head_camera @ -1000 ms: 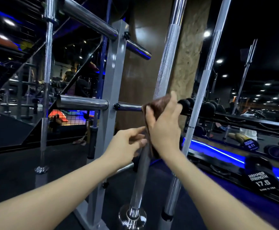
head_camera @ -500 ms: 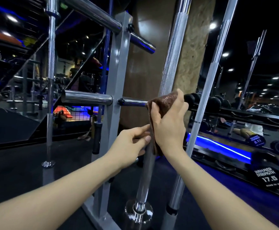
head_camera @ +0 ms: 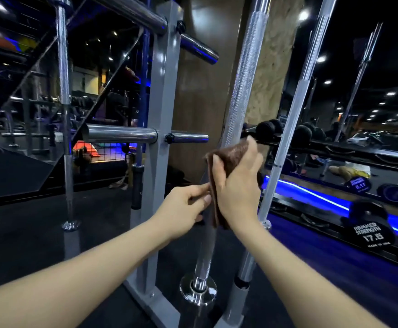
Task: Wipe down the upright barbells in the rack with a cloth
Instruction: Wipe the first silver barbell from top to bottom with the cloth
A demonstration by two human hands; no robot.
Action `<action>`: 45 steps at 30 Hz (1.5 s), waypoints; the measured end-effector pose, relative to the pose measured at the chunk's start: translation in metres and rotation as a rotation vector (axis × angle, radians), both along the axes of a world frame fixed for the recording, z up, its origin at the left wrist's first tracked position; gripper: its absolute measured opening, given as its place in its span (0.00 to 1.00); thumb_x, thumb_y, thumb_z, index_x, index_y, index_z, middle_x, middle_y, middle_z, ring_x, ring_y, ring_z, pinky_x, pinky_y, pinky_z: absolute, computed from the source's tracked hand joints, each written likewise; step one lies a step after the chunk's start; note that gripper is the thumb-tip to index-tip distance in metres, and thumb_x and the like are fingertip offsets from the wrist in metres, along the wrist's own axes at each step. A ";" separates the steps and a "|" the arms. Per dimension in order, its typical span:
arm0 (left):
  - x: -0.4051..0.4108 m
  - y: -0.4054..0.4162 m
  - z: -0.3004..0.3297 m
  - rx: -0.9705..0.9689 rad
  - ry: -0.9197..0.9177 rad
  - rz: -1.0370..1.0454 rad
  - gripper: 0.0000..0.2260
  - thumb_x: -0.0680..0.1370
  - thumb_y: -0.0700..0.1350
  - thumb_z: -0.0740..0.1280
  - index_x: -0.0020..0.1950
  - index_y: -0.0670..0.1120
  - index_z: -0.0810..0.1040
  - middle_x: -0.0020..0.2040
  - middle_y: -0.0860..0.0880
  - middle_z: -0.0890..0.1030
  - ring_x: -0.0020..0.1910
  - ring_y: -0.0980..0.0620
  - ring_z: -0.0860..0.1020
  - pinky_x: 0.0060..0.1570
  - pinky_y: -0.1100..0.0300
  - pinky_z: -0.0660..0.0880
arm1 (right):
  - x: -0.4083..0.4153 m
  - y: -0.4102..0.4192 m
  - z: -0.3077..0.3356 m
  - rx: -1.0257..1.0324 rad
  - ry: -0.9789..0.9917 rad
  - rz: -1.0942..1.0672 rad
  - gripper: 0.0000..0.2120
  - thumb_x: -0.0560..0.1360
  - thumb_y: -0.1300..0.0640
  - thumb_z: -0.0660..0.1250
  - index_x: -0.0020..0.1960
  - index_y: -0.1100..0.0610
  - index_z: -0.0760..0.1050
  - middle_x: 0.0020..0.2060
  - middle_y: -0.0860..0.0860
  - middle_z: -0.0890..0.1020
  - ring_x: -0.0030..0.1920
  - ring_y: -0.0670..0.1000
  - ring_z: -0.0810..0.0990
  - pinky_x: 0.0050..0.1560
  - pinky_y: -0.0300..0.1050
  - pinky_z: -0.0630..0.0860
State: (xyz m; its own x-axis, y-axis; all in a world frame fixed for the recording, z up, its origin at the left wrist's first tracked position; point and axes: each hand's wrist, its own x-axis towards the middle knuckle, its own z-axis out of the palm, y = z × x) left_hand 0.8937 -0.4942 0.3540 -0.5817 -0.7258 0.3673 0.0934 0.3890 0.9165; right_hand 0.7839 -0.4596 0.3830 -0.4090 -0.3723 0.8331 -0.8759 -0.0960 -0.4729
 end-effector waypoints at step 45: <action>0.006 -0.004 -0.052 0.248 -0.042 -0.017 0.17 0.82 0.56 0.55 0.57 0.50 0.80 0.54 0.51 0.83 0.58 0.55 0.78 0.51 0.59 0.76 | 0.005 0.006 -0.018 0.071 -0.040 -0.011 0.28 0.78 0.42 0.58 0.72 0.56 0.57 0.60 0.54 0.68 0.58 0.59 0.73 0.47 0.52 0.69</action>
